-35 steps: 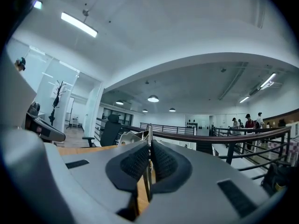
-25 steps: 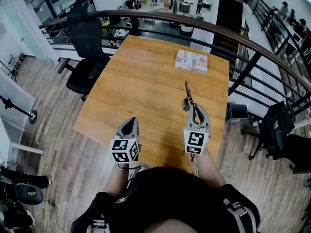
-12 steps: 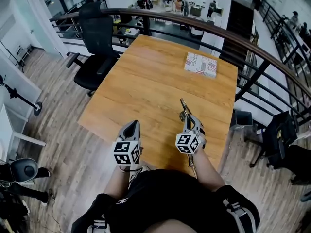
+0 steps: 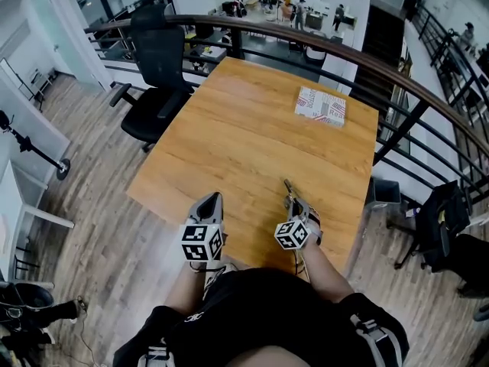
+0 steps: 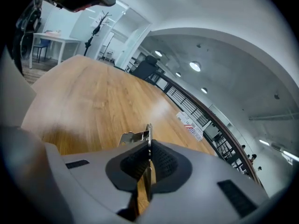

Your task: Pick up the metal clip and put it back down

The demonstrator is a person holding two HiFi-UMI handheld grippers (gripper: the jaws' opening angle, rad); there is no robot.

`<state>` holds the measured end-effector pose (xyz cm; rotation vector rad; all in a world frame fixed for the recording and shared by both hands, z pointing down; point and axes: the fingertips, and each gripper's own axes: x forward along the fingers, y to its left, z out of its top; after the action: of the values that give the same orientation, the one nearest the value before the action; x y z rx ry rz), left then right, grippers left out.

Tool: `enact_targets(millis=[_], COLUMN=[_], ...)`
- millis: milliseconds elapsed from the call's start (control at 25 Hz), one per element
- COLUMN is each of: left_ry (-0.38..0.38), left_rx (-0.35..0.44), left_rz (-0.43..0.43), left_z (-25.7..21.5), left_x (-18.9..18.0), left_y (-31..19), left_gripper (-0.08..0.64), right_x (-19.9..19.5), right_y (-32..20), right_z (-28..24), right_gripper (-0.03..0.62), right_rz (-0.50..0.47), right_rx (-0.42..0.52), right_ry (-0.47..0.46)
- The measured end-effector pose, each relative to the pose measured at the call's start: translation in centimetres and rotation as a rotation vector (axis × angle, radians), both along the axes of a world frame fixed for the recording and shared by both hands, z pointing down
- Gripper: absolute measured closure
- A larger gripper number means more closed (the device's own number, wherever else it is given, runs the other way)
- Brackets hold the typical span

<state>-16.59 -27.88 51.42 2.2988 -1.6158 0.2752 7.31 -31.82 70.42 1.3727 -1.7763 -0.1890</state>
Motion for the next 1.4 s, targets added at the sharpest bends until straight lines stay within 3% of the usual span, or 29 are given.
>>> enact_targets(millis=[400, 560, 680, 720, 960, 1080, 1200, 1280, 1320, 1400], left_ry=[-0.002, -0.005, -0.003, -0.003, -0.002, -0.001, -0.002, -0.001, 0.000, 0.001], left_rx=[-0.004, -0.006, -0.009, -0.009, 0.004, 0.008, 0.015, 0.022, 0.026, 0.029], left_rz=[-0.004, 0.004, 0.006, 0.007, 0.031, 0.042, 0.050, 0.053, 0.053, 0.053], left_z=[0.4, 0.4, 0.4, 0.4, 0.0, -0.1, -0.4, -0.6, -0.7, -0.9], left_x=[0.1, 0.5, 0.5, 0.6, 1.7, 2.2, 2.5, 2.8, 2.9, 3.1], left_y=[-0.3, -0.5, -0.3, -0.3, -0.5, -0.6, -0.7, -0.6, -0.6, -0.5], left_gripper=[0.546, 0.546, 0.546, 0.546, 0.546, 0.546, 0.546, 0.546, 0.546, 0.546], right_x=[-0.2, -0.6, -1.4, -1.5, -1.8, -1.7, -0.8, 0.1, 0.6, 1.5], right_y=[0.7, 0.9, 1.4, 1.4, 0.0, -0.7, -0.3, 0.5, 0.8, 1.1], right_z=[4.0, 4.1, 2.7, 1.9, -6.1, -12.5, -19.2, -22.5, -23.5, -24.1], right_gripper=[0.557, 0.529, 0.381, 0.374, 0.373, 0.388, 0.441, 0.523, 0.575, 0.577], right_rz=[-0.001, 0.019, 0.020, 0.016, -0.004, -0.018, -0.042, -0.036, -0.018, 0.023], right_rx=[-0.134, -0.207, -0.242, -0.230, -0.067, 0.086, 0.301, 0.403, 0.430, 0.429], right_ry=[0.012, -0.098, -0.223, -0.247, -0.429, -0.546, -0.647, -0.692, -0.699, -0.708])
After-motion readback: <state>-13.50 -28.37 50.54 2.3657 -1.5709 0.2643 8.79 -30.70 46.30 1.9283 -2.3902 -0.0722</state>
